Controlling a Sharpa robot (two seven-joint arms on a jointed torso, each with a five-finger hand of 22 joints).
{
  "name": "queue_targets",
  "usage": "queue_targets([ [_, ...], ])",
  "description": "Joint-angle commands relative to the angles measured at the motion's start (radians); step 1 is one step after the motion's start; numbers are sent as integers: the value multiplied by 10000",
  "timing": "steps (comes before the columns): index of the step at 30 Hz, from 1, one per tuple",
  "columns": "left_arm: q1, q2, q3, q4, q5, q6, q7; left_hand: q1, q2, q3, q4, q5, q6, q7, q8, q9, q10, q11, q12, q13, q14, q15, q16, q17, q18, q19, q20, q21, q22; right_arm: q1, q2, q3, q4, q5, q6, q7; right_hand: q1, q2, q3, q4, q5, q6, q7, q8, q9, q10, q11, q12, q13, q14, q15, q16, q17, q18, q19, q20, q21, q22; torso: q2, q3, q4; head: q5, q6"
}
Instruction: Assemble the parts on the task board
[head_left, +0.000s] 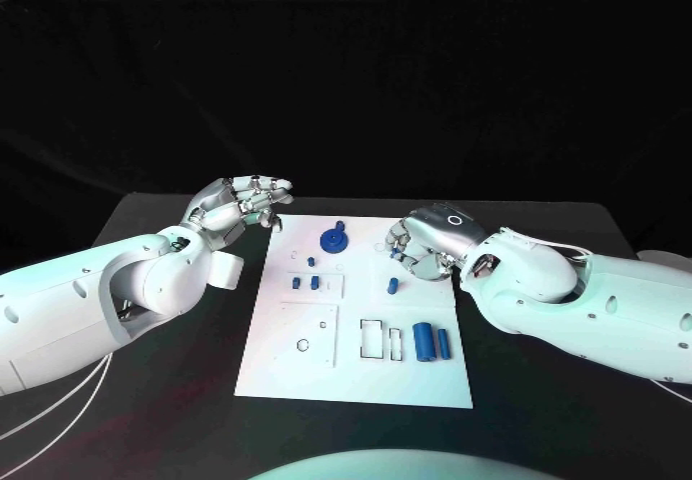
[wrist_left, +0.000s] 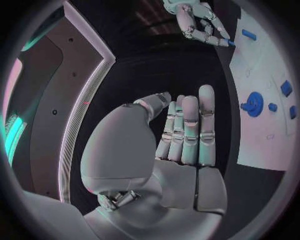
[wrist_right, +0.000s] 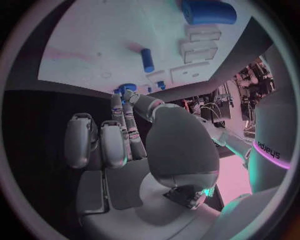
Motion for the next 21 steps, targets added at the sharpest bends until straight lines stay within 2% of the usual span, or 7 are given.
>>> queue_targets([
  [1, -6, 59, 4, 7, -37, 70, 48, 70, 2, -1, -81, 15, -50, 43, -61, -12, -77, -4, -41, -16, 74, 10, 34, -10, 63, 97, -2, -32, -12, -57, 194, 5, 277, 232, -405, 279, -18, 5, 46, 12, 30, 17, 30, 44, 15, 214, -142, 16, 9, 140, -49, 37, 6, -72, 84, 13, 25, 345, -7, -6, 6, 251, -25],
  [7, -16, 179, 4, -41, -46, 61, 57, 75, 7, 1, -89, 15, -58, 55, -70, -15, -84, 5, -55, -18, 74, 15, 37, -12, 61, 105, 0, -32, -14, -279, 801, 5, 525, 420, -397, 509, -19, 8, 52, 11, 38, 12, 30, 43, 18, 213, -141, 13, 12, 137, -49, 33, -8, -71, 83, 13, 25, 345, -9, -26, 18, 541, -54],
  [13, -25, 263, 2, -60, -49, 7, 76, 75, 7, 1, -89, 15, -58, 55, -70, -15, -84, 5, -55, -18, 74, 15, 37, -12, 61, 105, 0, -32, -14, -621, 1431, -44, 279, 622, -234, 736, -22, 15, 62, 11, 55, 4, 32, 42, 24, 211, -139, 6, 18, 132, -49, 24, -37, -65, 69, 13, 7, 331, -5, -55, 34, 767, -124],
  [17, -26, 298, 2, -57, -49, -34, 74, 75, 7, 1, -89, 15, -58, 55, -70, -15, -84, 5, -55, -18, 74, 15, 37, -12, 61, 105, 0, -32, -14, -853, 1740, -96, 39, 755, -102, 879, -25, 17, 64, 11, 61, 1, 33, 41, 26, 209, -138, 3, 20, 131, -48, 23, -40, -63, 65, 14, 2, 327, 2, -41, 31, 938, -211],
  [19, -26, 303, 1, -55, -49, -44, 73, 75, 7, 1, -89, 15, -58, 55, -70, -15, -84, 5, -55, -18, 74, 15, 37, -12, 61, 105, 0, -32, -14, -897, 1796, -106, -10, 781, -80, 906, -30, 19, 66, 13, 67, -5, 36, 40, 29, 207, -136, 0, 22, 130, -47, 21, -47, -61, 58, 14, -7, 320, 3, -46, 37, 960, -222],
  [21, -26, 312, 1, -52, -49, -61, 73, 75, 7, 1, -89, 15, -58, 55, -70, -15, -84, 5, -55, -18, 74, 15, 37, -12, 61, 105, 0, -32, -14, -974, 1890, -123, -96, 823, -46, 949, -30, 19, 66, 13, 67, -5, 36, 40, 29, 207, -136, 0, 22, 130, -47, 21, -47, -61, 58, 14, -7, 320, 6, -40, 23, 1039, -250],
])
